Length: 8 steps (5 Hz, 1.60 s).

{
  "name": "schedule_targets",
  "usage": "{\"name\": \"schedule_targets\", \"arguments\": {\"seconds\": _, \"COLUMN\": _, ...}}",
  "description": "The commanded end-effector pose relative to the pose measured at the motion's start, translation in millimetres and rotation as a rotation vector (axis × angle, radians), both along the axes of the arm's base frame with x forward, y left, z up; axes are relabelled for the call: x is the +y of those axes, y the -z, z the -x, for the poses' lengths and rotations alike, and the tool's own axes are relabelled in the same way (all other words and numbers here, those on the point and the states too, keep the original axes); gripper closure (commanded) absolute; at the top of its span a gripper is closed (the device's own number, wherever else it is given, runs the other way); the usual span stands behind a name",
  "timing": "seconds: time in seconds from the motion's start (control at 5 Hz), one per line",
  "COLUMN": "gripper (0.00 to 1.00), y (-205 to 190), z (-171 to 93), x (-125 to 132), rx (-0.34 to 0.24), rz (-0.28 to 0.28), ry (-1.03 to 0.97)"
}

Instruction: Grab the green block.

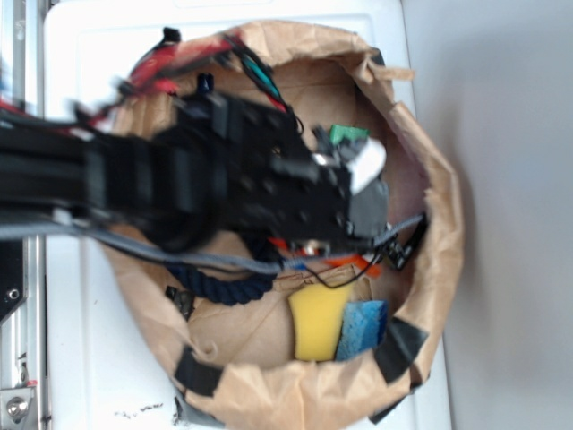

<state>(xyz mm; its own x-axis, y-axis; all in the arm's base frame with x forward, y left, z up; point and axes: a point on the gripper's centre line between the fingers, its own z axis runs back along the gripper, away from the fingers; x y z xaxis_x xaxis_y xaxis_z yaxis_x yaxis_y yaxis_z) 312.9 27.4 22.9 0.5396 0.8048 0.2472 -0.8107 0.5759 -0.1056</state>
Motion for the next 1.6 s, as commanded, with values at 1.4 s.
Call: {"name": "schedule_targets", "arguments": {"seconds": 1.4, "gripper": 0.0, "y": -50, "z": 21, "x": 36, "rx": -0.172, "rz": 0.06, "ry": 0.001}}
